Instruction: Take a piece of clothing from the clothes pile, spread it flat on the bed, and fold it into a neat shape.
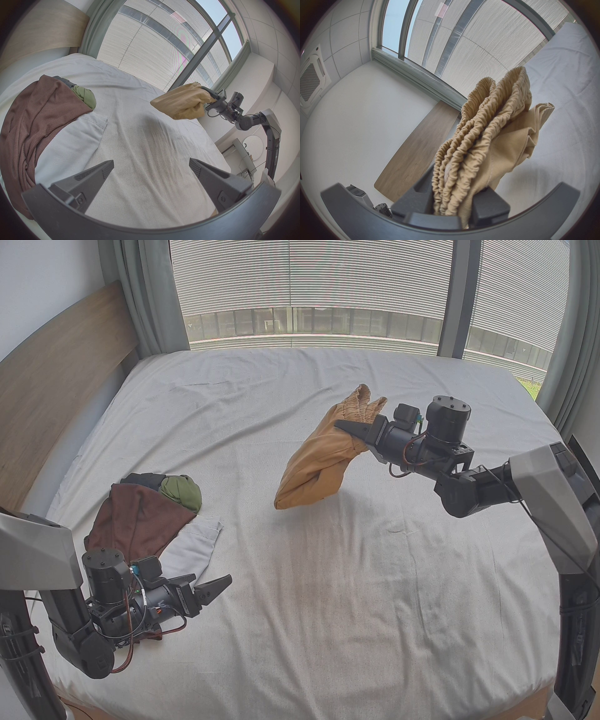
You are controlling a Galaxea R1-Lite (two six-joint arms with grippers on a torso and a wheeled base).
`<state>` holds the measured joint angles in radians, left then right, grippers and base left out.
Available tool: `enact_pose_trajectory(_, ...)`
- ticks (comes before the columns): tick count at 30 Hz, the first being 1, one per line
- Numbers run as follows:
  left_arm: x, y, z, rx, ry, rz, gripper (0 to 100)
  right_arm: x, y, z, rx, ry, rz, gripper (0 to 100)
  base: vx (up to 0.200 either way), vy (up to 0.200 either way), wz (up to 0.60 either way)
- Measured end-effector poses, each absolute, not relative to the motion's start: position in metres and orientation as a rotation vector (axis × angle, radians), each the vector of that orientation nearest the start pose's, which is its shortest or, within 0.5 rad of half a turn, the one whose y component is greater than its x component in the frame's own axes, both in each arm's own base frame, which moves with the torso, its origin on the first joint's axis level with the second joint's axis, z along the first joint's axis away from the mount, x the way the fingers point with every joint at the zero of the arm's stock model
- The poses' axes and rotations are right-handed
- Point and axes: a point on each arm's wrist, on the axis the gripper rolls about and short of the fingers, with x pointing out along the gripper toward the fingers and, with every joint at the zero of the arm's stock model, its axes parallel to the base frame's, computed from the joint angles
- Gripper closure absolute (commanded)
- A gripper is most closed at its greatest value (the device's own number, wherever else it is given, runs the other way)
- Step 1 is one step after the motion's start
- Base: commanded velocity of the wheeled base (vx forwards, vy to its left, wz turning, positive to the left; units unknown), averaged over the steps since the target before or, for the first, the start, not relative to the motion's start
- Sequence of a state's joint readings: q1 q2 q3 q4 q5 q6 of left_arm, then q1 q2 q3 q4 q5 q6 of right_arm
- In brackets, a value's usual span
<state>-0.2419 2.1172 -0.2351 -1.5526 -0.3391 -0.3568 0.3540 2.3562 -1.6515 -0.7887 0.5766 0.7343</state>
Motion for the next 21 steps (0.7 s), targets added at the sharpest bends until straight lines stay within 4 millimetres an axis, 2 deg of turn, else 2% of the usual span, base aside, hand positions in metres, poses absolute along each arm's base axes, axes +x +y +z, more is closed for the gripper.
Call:
enact_pose_trajectory(4,0.261,-0.072,0.032,-0.360,0.439,-0.508,0,0.476,0.191,0.158,0.677,0.255,0.933,100,0.000,0.000,0.00)
enact_pose_trajectory(7,0.261,-0.071,0.031,-0.361,0.443,-0.505,0,0.489,0.199,0.144,0.687,0.264,0.940,100,0.000,0.000,0.00)
enact_pose_trajectory(9,0.261,-0.071,0.031,-0.360,0.445,-0.505,0,0.496,0.203,0.128,0.695,0.292,0.934,100,0.000,0.000,0.00)
enact_pose_trajectory(12,0.261,-0.071,0.030,-0.361,0.448,-0.504,0,0.506,0.207,0.092,0.710,0.378,0.902,100,0.000,0.000,0.00)
enact_pose_trajectory(17,0.261,-0.071,0.029,-0.360,0.452,-0.505,0,0.518,0.195,0.045,0.727,0.468,0.836,100,0.000,0.000,0.00)
enact_pose_trajectory(21,0.260,-0.072,0.029,-0.360,0.453,-0.506,0,0.523,0.183,0.032,0.718,0.480,0.806,100,0.000,0.000,0.00)
